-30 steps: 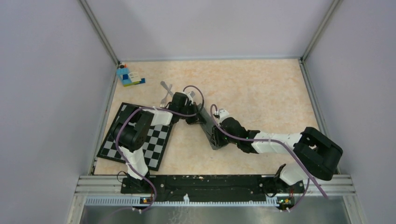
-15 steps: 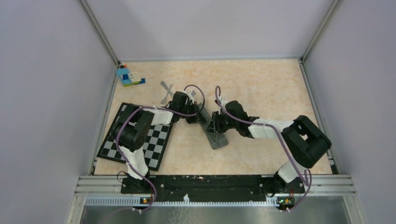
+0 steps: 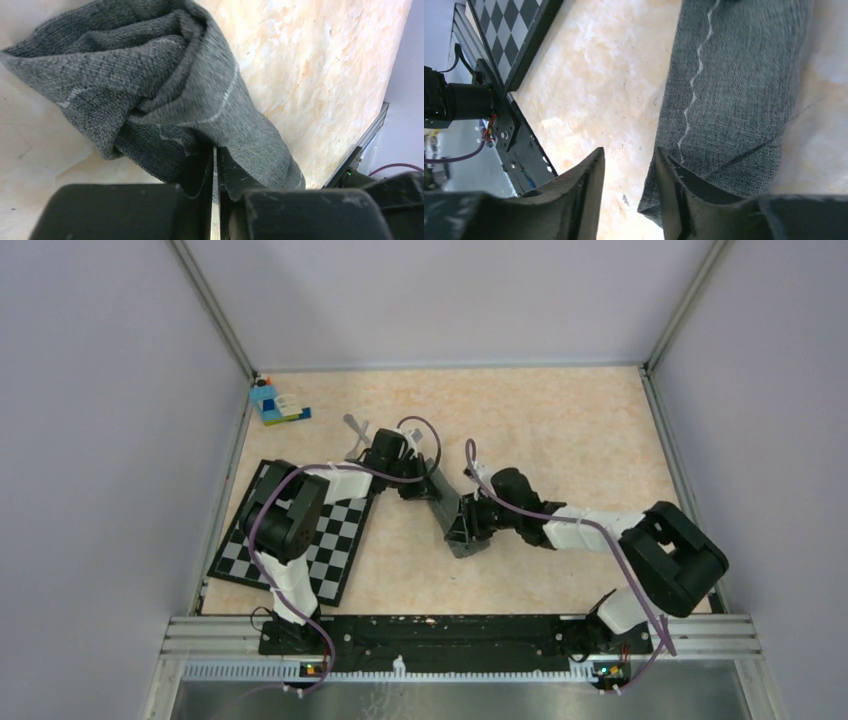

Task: Fold the napkin into a case and place the utensils inside
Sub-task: Smooth out the smaller rectangle-folded napkin at the center of the board.

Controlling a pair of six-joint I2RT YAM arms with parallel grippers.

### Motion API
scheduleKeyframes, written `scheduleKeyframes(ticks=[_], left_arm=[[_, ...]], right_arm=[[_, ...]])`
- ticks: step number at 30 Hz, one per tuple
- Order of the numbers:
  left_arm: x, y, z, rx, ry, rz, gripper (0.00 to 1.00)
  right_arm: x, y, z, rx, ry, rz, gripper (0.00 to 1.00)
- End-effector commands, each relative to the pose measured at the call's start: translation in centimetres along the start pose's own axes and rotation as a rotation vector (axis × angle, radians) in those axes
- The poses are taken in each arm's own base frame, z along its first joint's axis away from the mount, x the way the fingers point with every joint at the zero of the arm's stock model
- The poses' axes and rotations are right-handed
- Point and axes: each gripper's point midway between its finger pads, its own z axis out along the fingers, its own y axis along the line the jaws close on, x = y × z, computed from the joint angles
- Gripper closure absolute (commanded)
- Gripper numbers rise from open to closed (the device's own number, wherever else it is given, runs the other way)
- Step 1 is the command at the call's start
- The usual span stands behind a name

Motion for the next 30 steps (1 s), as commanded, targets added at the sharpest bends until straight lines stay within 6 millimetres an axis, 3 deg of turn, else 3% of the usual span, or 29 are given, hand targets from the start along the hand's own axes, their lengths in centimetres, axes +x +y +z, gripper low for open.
scheduleKeyframes(ticks=[1, 6, 11, 19, 30], left_arm=[[-3.1, -2.6, -1.4, 0.04, -0.045, 0.105, 0.86], [-4.2, -5.6, -3.2, 0.101, -0.04, 0.154, 0.75], [-5.7, -6.2, -3.5, 0.093, -0.07, 0.173, 0.77], [-7.2, -3.0, -2.3, -0.027, -0.12, 0.107, 0.91], [-8.9, -0.8, 0.4, -0.057, -0.142, 0.086, 0.93]], right_arm=[[-2.8, 0.9, -1.7, 0.053, -0.045, -0.15, 0.54], [-4.6, 0.0, -2.4, 0.144, -0.08, -0.209, 0.46], [-6.0, -1.4, -2.1, 0.164, -0.101, -0.106, 0.68], [-6.3, -0.6, -1.0, 0.072, -0.104, -0.05, 0.86], [-3.6, -2.5, 0.1, 0.081, -0.078, -0.011, 0.96]])
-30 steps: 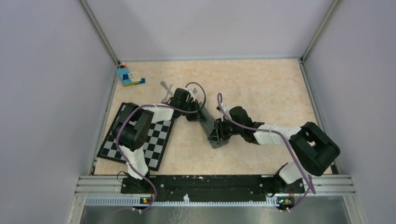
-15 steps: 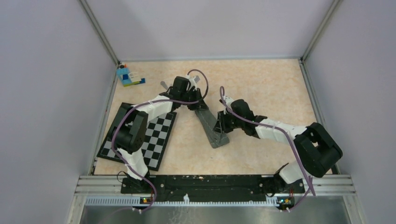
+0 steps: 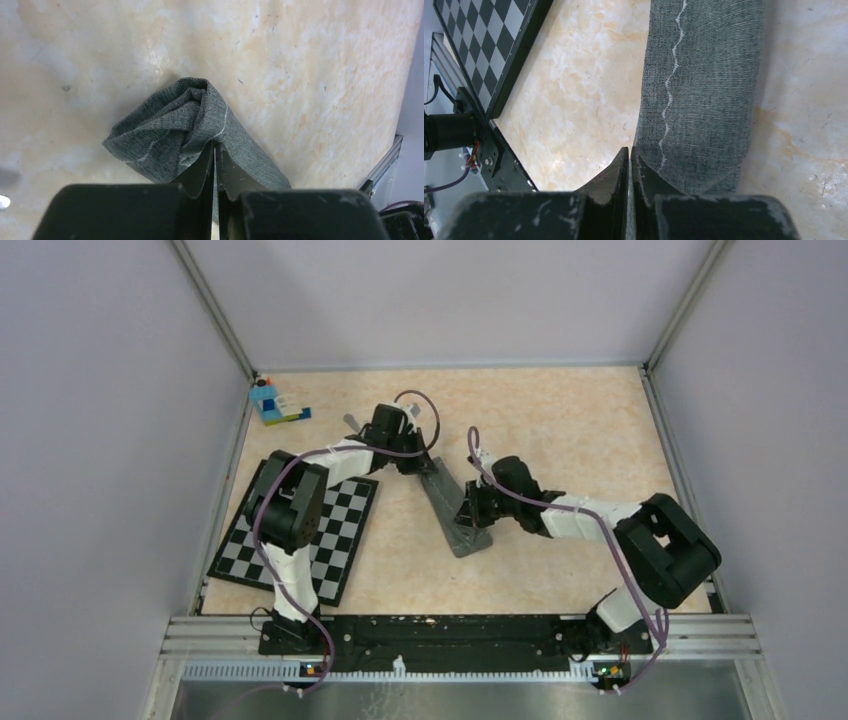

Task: Fold the napkin into a case and place the utensils inside
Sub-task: Smooth out the smaller rectangle-folded napkin at the center of the board.

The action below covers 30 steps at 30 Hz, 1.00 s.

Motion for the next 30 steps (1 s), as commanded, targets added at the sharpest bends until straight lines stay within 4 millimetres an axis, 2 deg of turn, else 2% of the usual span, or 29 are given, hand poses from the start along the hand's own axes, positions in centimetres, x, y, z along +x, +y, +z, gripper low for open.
scheduleKeyframes(ticks=[1, 4, 7, 9, 11, 16, 19, 22, 26, 28, 30], left_arm=[[-2.5, 0.1, 1.6, 0.006, -0.064, 0.021, 0.93], [-2.5, 1.4, 3.1, -0.029, -0.048, 0.014, 0.94], [-2.2, 2.2, 3.8, -0.048, -0.033, 0.016, 0.95], [-1.8, 2.5, 3.9, -0.052, -0.022, 0.02, 0.95], [-1.8, 2.0, 3.5, -0.042, -0.014, 0.035, 0.94], [-3.4, -1.3, 0.5, 0.03, -0.046, 0.103, 0.86], [-4.5, -3.8, -1.7, 0.086, -0.074, 0.133, 0.78], [-5.0, -5.0, -3.6, 0.095, -0.101, 0.148, 0.7], [-4.7, -5.3, -5.6, 0.097, -0.127, 0.144, 0.59], [-4.4, -5.4, -7.0, 0.089, -0.149, 0.145, 0.53], [-4.1, -5.2, -8.8, 0.069, -0.181, 0.147, 0.46]], right_arm=[[1.0, -1.0, 0.9, -0.006, -0.025, 0.012, 0.96], [3.2, -2.4, 1.6, 0.025, -0.012, 0.014, 0.98], [5.1, -3.2, 2.0, 0.036, 0.011, 0.034, 0.99], [5.4, -3.2, 2.1, 0.03, 0.025, 0.046, 1.0], [4.6, -2.4, 1.7, 0.015, 0.015, 0.04, 1.0], [0.6, 0.0, 0.0, -0.001, -0.047, -0.008, 0.98], [-0.9, 0.4, -0.5, 0.015, -0.071, -0.032, 0.94], [-1.0, -0.4, -0.4, 0.056, -0.067, -0.061, 0.86], [0.3, -1.6, 0.4, 0.085, -0.035, -0.066, 0.81], [1.1, -1.7, 0.7, 0.104, -0.007, -0.087, 0.77], [0.9, -0.9, 0.6, 0.123, -0.006, -0.13, 0.67]])
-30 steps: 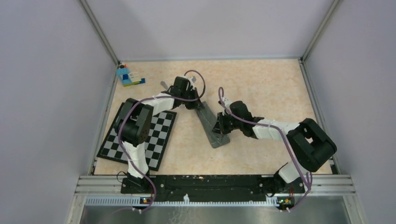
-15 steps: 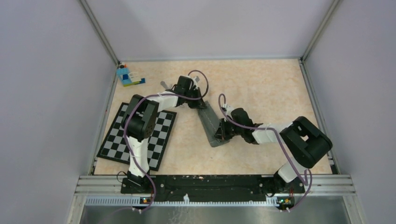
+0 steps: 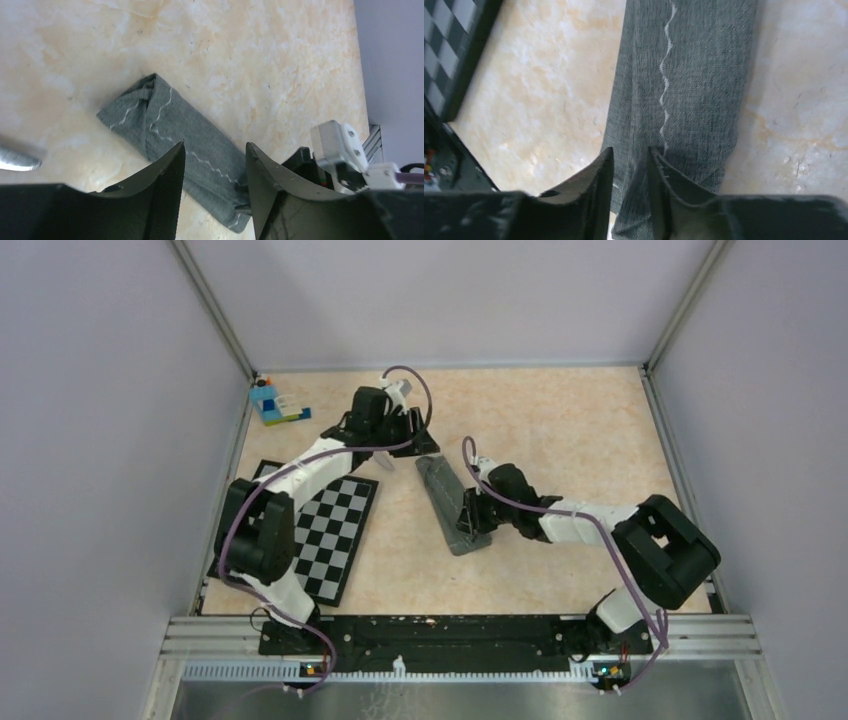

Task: Fold the napkin into a case and place the utensils inside
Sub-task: Smooth out the smaller rectangle-folded napkin at the center of the board.

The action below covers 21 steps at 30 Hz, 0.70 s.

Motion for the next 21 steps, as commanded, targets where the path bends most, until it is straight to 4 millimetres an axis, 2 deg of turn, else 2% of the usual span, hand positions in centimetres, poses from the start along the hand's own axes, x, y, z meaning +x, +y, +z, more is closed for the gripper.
scheduleKeyframes(ticks=[1, 3, 7, 8, 11, 15, 20, 21], left_arm=[[-0.3, -0.4, -4.3, -0.031, -0.078, 0.03, 0.43], [0.3, -0.3, -6.3, -0.062, -0.111, 0.031, 0.39], [2.0, 0.7, -10.3, -0.153, -0.16, 0.031, 0.36], [2.4, 1.0, -11.3, -0.179, -0.173, 0.033, 0.35], [3.6, 1.8, -14.0, -0.245, -0.217, 0.037, 0.32], [5.1, 2.0, -16.5, -0.27, -0.267, 0.033, 0.3], [7.6, 2.7, -16.7, -0.258, -0.24, 0.01, 0.29], [8.1, 2.6, -16.4, -0.243, -0.227, 0.004, 0.31]], right_arm=[[-0.5, 1.1, 0.0, 0.052, 0.005, -0.112, 0.61], [-1.3, 1.8, -0.6, 0.094, 0.01, -0.163, 0.5], [-1.7, 2.6, -1.4, 0.159, 0.051, -0.236, 0.31], [-2.0, 2.7, -1.5, 0.178, 0.049, -0.251, 0.29], [-2.4, 1.8, -1.6, 0.262, 0.061, -0.273, 0.3], [-2.9, 1.4, -0.9, 0.318, 0.078, -0.292, 0.39], [-3.4, 1.8, -0.1, 0.368, 0.082, -0.301, 0.41], [-3.5, 1.4, -0.1, 0.394, 0.089, -0.294, 0.45]])
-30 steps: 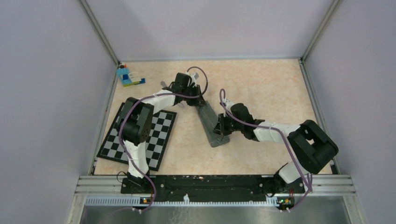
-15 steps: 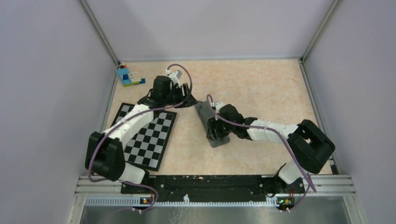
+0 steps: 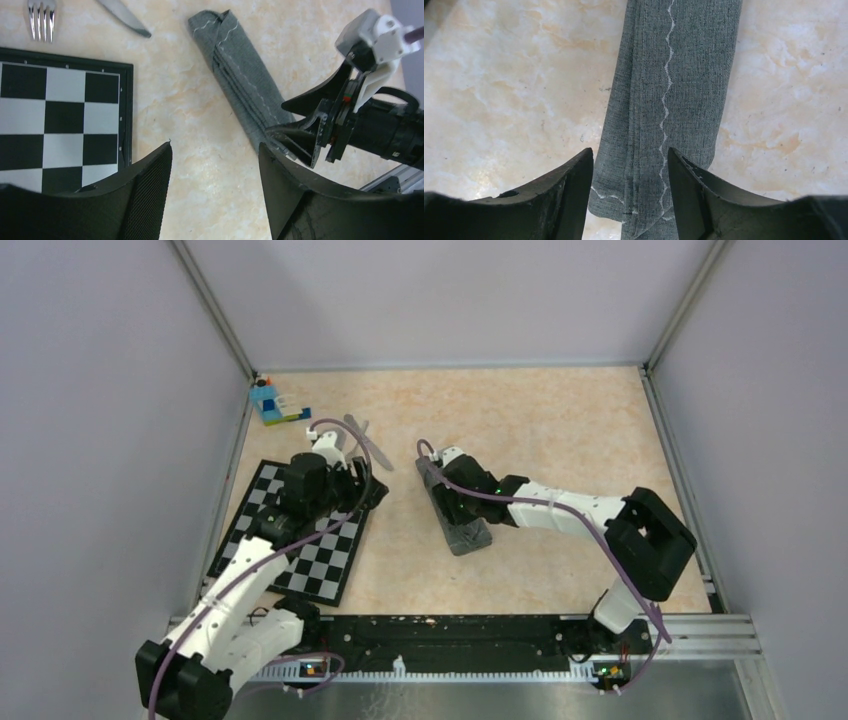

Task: Fold the napkin into a case and place the utensils inside
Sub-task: Smooth out the smaller rectangle-folded napkin at the center of the board, then pick up the smaller rectangle-folded napkin from the center of the board.

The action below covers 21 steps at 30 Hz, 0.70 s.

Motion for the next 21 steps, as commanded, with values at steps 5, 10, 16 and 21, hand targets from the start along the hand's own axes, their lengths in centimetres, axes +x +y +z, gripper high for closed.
scheduleKeyframes(ticks=[5, 10, 16, 21], left_arm=[[6.6, -3.5, 1.8, 0.294, 0.223, -0.168, 0.36], [10.8, -5.8, 4.3, 0.358, 0.321, -0.335, 0.39], [12.4, -4.8, 5.6, 0.262, 0.295, -0.408, 0.47], [13.9, -5.1, 6.4, 0.259, 0.346, -0.454, 0.53]], right_arm=[[-0.4, -0.1, 0.2, 0.08, 0.022, -0.04, 0.48], [0.4, -0.2, 1.1, 0.099, 0.032, -0.07, 0.42], [0.7, -0.8, 2.2, 0.147, 0.042, -0.085, 0.48], [1.9, -1.1, 3.2, 0.171, 0.05, -0.103, 0.56]])
